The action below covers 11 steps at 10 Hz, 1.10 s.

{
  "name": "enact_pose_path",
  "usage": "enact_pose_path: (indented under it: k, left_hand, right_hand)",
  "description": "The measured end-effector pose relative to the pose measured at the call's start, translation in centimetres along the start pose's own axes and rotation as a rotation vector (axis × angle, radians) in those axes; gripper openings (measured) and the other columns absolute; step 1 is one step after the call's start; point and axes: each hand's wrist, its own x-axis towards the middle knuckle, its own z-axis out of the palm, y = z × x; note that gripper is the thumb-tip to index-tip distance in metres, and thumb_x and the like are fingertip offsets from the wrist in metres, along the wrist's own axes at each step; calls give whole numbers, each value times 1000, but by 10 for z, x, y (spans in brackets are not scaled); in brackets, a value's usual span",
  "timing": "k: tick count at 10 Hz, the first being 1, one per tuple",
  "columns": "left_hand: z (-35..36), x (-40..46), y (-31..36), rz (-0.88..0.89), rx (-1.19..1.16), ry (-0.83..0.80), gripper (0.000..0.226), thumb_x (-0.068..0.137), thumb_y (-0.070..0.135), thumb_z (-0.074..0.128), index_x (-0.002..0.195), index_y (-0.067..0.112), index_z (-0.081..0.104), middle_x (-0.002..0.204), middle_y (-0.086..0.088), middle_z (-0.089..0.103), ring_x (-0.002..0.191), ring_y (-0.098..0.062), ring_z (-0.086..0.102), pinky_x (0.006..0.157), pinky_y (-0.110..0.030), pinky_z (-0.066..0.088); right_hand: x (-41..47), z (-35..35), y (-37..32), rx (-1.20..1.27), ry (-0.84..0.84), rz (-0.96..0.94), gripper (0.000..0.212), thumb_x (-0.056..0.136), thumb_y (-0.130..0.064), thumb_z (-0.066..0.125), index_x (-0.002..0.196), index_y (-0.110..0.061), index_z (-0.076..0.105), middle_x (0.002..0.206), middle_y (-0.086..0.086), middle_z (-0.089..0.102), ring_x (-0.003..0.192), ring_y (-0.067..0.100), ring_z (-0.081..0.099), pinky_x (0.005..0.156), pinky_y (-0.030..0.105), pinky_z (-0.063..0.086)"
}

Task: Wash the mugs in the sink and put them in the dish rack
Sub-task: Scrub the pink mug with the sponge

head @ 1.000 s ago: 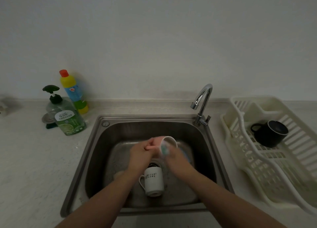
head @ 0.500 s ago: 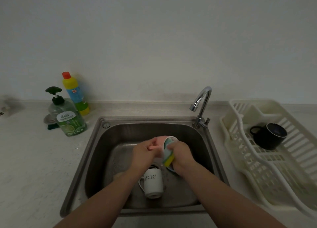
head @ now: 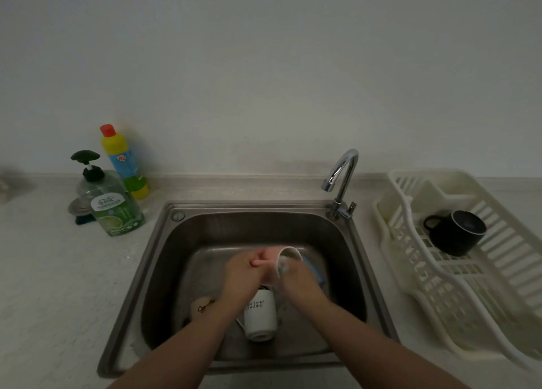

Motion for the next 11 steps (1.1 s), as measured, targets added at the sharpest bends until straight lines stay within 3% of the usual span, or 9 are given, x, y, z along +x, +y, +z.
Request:
enact_pose_path:
  k: [1,3,4,6,7,8,9,10,11]
  left_hand:
    - [0,-2,5,15,-21,-4,39,86,11,66,125,18,66,111,5,68,89,-2,61,68,-3,45]
    - [-29,15,12,50,155,-137,26,84,13,68,107,23,74,117,5,69,102,-10,63,88,-23,50]
    - [-27,18,10,-10,115,-112,25,86,12,67,110,17,72,122,6,66,105,-11,60,81,-20,46]
    - [-22,9,7,-31,78,22,32,87,14,64,119,16,70,120,-2,69,104,-14,63,94,-30,51]
    - [-27,7,9,-11,7,44,41,86,17,68,126,17,65,120,0,68,106,-13,62,97,-33,51]
    - [-46,12,14,-4,22,10,38,86,14,68,123,19,67,116,3,68,104,-11,62,90,-24,49]
    - [-55,12,9,-15,187,-86,31,88,17,66,119,21,69,122,7,66,111,-11,59,99,-31,47]
    - [-48,9,2,-55,143,-56,27,88,17,66,114,17,72,119,5,68,110,-12,60,96,-29,46]
    - [-40,6,3,-75,66,9,19,85,12,65,95,26,74,101,5,67,96,-12,60,88,-34,51]
  right_hand:
    - [7,-3,-17,701,4,230,28,91,1,48,116,-3,59,93,11,62,83,22,62,80,37,55]
    - [20,-32,23,-1342,-249,-691,53,99,-14,43,150,-7,28,156,14,28,146,29,19,120,37,-2]
    - [21,-30,21,-1447,-181,-705,55,98,-14,44,150,-5,26,158,14,23,148,29,14,121,39,-1]
    - [3,0,-31,198,-89,13,24,94,0,45,107,-10,62,101,10,66,80,15,59,75,23,52]
    - [5,-3,-45,677,-137,77,30,92,7,43,106,-13,60,120,24,62,81,20,61,74,23,54]
    - [11,-4,-16,-552,-220,-368,34,97,-9,47,128,-19,52,123,5,59,115,21,56,93,19,47]
    - [33,-19,21,-1582,-167,-887,55,97,-25,49,149,-14,32,157,8,29,148,26,16,121,45,2]
    - [36,-17,26,-1633,-149,-825,55,96,-24,50,148,-11,35,157,9,28,148,27,13,121,45,-1]
    - [14,10,8,-899,-87,-565,28,95,-13,48,120,-16,59,128,5,59,125,19,51,111,27,35]
